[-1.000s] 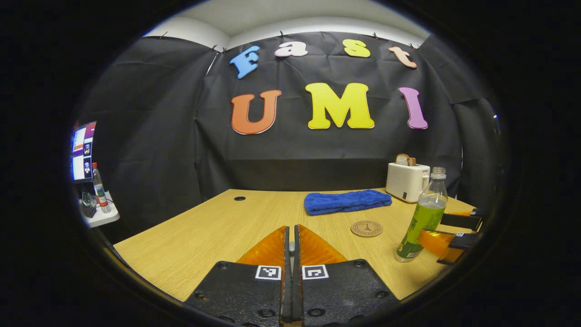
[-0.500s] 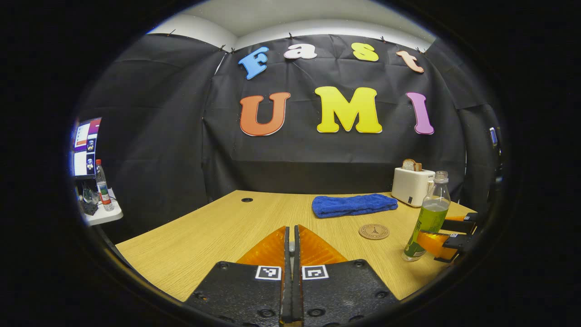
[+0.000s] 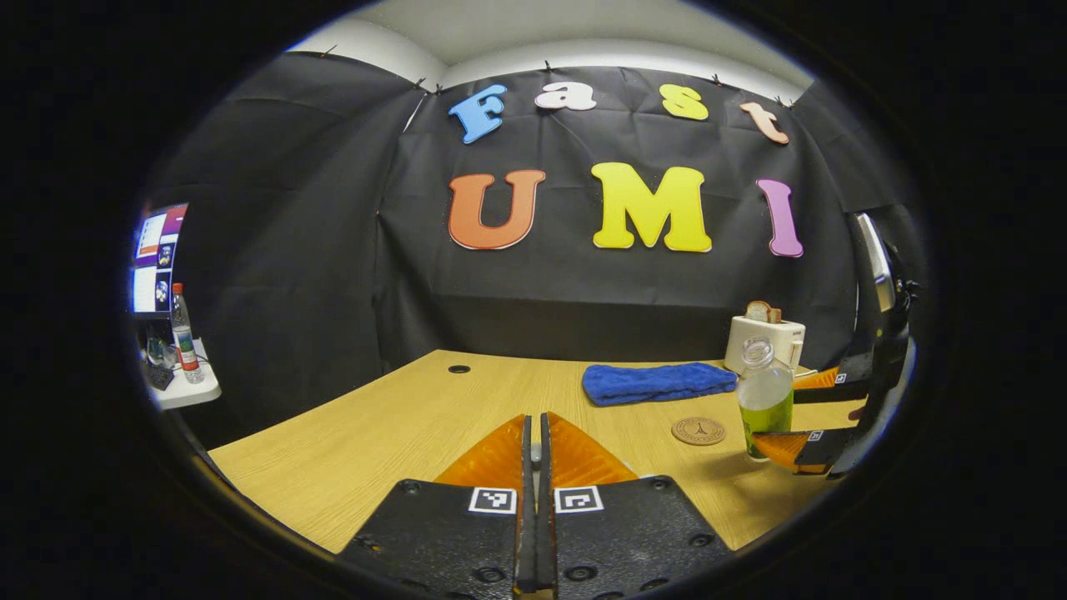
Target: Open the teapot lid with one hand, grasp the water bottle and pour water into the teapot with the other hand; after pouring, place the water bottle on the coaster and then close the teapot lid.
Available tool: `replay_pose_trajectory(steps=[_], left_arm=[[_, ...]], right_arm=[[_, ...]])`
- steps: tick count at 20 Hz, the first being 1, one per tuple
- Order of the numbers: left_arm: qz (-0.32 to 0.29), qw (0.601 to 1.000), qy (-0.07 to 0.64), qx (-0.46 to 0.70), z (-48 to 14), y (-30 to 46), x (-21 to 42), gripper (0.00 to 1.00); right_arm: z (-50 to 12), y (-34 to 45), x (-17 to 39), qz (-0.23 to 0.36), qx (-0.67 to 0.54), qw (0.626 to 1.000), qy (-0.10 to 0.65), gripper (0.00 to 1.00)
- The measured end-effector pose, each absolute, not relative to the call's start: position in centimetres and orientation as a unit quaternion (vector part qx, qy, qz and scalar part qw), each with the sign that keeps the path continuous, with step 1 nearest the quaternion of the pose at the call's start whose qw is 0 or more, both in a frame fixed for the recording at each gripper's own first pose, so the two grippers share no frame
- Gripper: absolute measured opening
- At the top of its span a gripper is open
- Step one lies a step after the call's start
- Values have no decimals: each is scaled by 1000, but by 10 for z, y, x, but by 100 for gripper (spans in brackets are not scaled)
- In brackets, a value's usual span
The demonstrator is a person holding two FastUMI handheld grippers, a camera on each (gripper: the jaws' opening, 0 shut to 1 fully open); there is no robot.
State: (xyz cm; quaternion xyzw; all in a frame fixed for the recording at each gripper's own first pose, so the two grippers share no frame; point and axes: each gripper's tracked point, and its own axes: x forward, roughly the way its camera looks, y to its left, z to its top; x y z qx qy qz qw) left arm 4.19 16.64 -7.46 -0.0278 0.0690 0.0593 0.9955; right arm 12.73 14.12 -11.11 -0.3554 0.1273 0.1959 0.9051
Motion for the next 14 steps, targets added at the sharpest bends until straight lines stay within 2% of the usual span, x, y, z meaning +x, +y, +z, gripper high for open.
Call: replay_pose_trajectory(steps=[14], left_arm=[[72,995,60,-28,-75,207,33,2]], right_arm=[[-99,204,158,198,-619,760,13,72]])
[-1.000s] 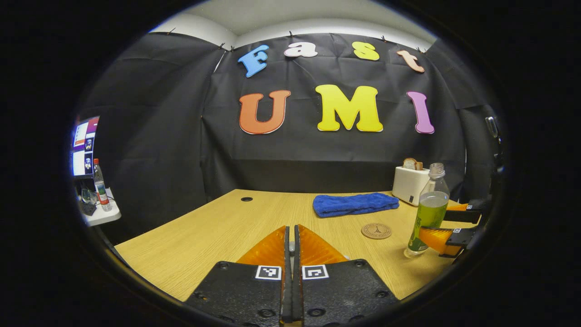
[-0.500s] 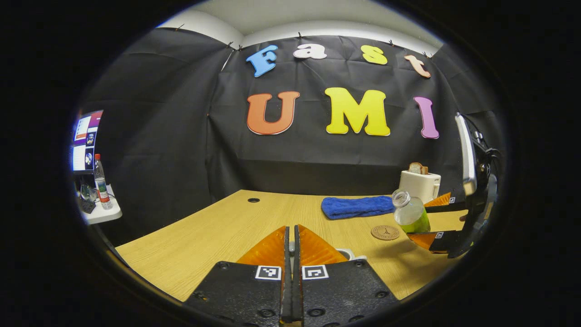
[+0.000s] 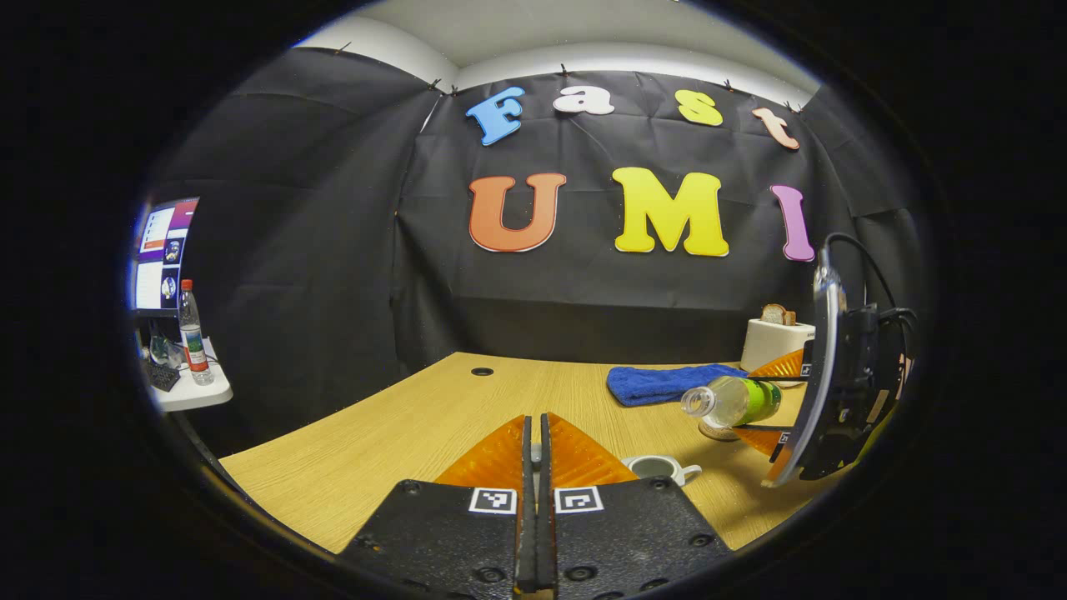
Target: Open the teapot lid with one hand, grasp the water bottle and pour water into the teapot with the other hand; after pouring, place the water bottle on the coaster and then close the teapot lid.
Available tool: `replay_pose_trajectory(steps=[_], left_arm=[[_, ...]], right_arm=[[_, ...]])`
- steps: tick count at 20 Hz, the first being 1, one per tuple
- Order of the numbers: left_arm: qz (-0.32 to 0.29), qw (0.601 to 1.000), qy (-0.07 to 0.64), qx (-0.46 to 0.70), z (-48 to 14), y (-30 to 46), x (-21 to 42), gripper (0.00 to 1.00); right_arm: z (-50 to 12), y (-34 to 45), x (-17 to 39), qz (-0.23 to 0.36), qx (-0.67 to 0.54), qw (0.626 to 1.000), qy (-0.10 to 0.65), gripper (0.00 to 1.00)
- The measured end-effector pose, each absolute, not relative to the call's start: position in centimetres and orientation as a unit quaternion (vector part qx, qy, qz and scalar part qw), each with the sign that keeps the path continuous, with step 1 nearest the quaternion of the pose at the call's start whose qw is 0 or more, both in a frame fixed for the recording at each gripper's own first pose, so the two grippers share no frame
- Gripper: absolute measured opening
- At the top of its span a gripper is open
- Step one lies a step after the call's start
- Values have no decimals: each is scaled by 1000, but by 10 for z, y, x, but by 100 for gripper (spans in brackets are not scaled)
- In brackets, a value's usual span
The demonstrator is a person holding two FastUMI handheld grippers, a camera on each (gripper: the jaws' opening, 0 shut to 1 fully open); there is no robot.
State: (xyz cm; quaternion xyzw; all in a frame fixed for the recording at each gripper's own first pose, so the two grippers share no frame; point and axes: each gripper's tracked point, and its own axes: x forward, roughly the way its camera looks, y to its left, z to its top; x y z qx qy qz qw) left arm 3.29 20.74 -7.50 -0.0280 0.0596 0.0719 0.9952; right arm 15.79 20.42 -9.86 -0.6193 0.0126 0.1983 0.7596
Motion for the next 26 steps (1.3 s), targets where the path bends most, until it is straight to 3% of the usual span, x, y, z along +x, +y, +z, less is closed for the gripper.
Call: replay_pose_trajectory(steps=[14,26], left_arm=[[74,995,58,-14,-71,217,28,2],[75,995,61,-16,-72,220,27,2]], right_arm=[[-90,223,163,163,-743,643,-89,72],[-75,229,161,141,-799,567,-145,71]])
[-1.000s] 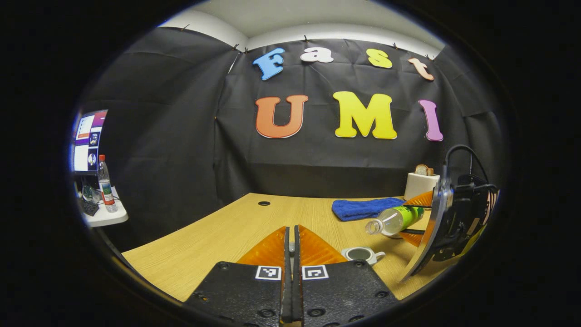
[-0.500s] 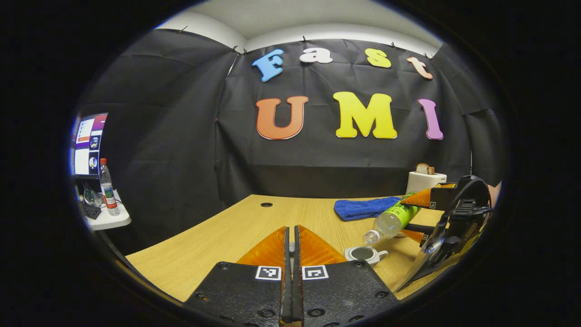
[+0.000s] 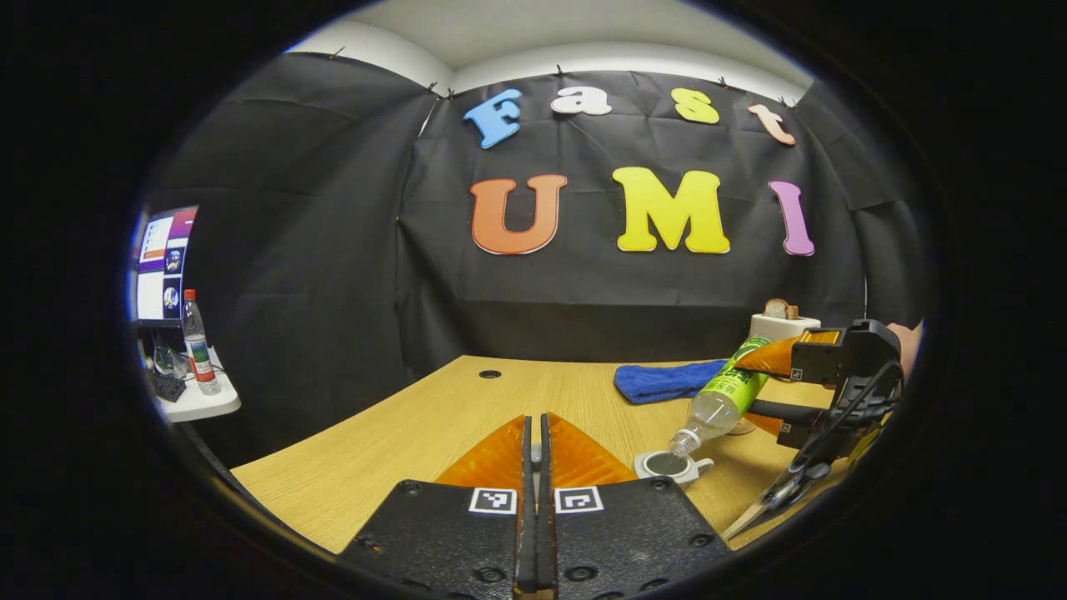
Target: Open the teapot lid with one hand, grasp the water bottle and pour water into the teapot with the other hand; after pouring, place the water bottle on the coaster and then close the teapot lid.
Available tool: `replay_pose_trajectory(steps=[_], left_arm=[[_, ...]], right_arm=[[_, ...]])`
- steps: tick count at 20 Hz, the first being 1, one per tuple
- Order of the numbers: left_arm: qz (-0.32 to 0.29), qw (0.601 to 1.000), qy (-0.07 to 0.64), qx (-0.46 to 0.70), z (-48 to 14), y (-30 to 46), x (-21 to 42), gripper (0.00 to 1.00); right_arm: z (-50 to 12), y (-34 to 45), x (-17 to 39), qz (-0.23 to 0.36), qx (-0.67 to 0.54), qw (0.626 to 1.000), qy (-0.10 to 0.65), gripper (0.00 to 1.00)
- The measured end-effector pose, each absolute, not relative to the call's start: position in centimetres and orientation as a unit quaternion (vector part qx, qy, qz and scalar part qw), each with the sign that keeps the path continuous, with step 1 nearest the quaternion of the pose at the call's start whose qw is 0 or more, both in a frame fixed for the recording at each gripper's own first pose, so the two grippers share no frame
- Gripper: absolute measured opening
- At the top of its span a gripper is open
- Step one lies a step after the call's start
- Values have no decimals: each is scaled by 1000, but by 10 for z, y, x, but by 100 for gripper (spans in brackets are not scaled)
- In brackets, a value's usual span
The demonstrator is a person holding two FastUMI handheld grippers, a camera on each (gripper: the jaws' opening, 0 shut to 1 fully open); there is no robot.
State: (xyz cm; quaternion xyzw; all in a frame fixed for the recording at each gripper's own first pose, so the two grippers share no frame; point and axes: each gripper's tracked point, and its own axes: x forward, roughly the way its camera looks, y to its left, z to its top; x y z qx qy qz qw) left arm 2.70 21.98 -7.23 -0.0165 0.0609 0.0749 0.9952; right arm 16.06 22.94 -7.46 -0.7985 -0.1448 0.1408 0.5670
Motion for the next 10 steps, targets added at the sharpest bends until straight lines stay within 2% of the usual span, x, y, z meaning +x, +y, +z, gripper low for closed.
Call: replay_pose_trajectory(steps=[10], left_arm=[[74,995,57,-19,-70,220,26,2]], right_arm=[[-67,234,159,124,-821,529,-175,71]])
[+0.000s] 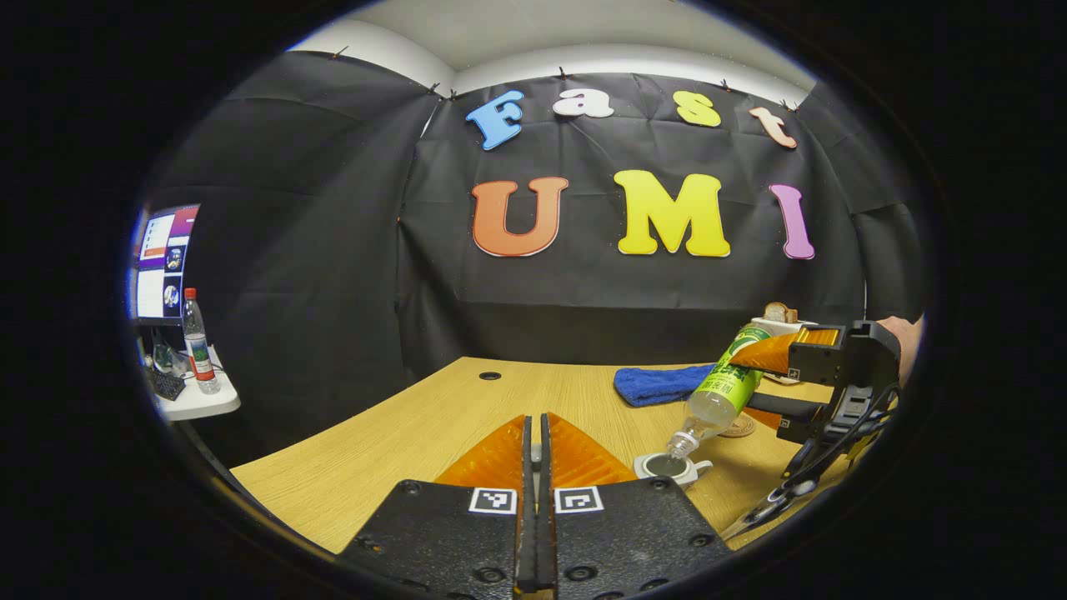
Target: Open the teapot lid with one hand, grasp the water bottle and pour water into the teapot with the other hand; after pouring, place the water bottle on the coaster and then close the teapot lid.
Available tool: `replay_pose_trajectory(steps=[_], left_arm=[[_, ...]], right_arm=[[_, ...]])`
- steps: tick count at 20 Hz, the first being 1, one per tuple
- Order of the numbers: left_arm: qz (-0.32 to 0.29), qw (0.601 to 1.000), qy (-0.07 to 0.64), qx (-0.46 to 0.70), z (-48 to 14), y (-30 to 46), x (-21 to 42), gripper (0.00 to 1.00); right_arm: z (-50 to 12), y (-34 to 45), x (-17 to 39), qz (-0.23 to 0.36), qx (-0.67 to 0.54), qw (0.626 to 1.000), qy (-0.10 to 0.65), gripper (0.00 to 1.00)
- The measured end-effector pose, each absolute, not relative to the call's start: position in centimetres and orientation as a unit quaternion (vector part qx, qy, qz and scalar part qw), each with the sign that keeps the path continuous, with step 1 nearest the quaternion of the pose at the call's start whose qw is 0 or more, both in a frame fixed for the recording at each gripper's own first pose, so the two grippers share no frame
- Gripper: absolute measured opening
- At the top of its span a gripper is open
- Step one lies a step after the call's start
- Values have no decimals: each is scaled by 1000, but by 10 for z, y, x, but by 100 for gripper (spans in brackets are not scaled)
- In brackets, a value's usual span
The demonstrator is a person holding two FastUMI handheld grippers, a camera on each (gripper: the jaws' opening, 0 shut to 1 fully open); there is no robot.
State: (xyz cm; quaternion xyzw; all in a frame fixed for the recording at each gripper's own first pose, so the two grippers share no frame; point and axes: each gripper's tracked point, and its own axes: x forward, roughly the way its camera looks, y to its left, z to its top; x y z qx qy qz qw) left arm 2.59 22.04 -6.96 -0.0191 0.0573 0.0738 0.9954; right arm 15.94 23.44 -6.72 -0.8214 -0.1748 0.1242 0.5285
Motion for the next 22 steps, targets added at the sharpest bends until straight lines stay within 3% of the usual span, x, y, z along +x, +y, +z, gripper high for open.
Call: replay_pose_trajectory(steps=[22], left_arm=[[77,995,57,-13,-68,221,24,2]], right_arm=[[-60,240,155,113,-832,505,-201,71]])
